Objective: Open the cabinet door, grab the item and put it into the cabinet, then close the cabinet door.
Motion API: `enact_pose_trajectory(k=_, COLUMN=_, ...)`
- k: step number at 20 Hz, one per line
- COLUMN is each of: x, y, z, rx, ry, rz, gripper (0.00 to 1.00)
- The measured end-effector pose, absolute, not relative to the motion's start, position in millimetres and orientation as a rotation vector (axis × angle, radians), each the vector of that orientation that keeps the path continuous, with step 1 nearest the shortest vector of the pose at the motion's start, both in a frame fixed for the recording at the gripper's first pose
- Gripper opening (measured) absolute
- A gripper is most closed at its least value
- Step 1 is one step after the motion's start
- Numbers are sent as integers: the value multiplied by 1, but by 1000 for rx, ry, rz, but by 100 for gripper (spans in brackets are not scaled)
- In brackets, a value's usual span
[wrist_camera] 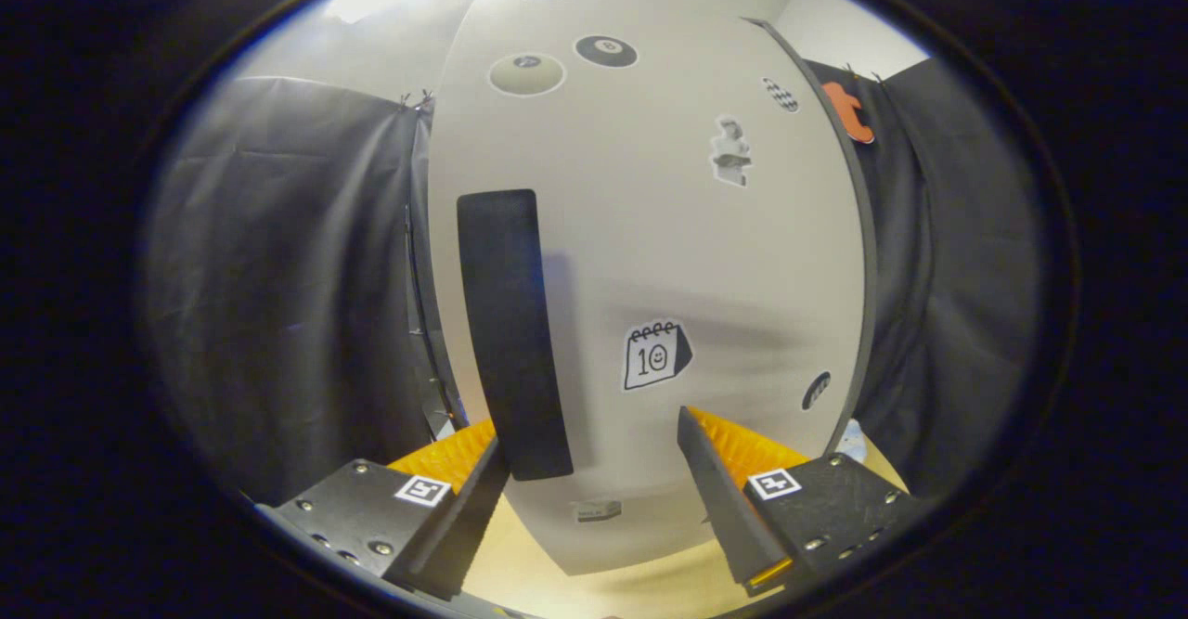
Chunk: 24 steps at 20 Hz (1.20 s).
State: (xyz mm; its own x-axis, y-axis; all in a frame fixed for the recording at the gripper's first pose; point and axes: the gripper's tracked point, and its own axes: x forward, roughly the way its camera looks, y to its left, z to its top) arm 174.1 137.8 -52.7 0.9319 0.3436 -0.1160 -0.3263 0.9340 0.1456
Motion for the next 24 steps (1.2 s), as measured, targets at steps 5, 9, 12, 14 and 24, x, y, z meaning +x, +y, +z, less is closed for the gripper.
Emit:
enact_pose_trajectory(k=5, x=188, y=150, z=-50, rx=88, ry=132, rz=350, gripper=100)
enact_pose_trajectory(k=9, x=203, y=156, z=-50, rx=58, ry=134, rz=320, gripper=100)
enact_pose_trajectory(k=12, x=214, y=160, z=-52, rx=76, ry=147, rz=299, gripper=100)
enact_pose_trajectory(k=14, x=217, y=162, z=-52, rx=61, ry=139, rz=267, gripper=100)
enact_pose_trajectory(k=24, x=238, y=165, z=-53, rx=89, ry=138, rz=229, gripper=100)
